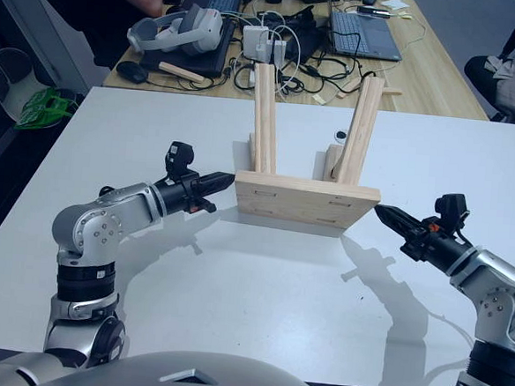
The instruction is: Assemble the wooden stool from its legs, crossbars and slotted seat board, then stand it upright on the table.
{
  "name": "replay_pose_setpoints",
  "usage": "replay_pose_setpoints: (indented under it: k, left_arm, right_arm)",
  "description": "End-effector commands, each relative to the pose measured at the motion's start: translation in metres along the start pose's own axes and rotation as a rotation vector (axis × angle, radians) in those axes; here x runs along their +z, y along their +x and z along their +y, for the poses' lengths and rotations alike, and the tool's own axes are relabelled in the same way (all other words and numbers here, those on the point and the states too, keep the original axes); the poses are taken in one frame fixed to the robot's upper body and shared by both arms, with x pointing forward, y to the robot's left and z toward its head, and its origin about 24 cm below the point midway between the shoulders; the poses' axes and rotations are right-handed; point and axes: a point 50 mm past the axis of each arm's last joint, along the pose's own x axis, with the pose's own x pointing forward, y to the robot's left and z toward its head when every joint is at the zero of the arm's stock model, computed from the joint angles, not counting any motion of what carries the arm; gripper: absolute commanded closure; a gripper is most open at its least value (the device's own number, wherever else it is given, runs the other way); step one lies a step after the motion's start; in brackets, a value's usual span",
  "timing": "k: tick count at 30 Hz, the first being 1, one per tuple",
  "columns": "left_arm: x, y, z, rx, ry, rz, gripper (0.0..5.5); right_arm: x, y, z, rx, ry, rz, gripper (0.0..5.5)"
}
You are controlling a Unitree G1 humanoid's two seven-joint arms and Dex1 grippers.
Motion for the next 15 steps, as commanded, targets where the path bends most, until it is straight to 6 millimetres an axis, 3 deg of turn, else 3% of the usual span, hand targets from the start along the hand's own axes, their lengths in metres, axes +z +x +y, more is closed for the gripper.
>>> replay_pose_setpoints:
  k: [1, 15]
  left_arm:
    - [-0.011, 0.011, -0.030, -0.224, -0.048, 0.064, 5.48]
    - [-0.017, -0.013, -0.027, -0.205, -0.032, 0.104, 5.48]
  right_arm:
    - [-0.002, 0.020, 0.027, 0.216, 0.024, -0.005, 5.50]
    - [-0.005, 0.008, 0.033, 0.222, 0.032, 0.030, 5.50]
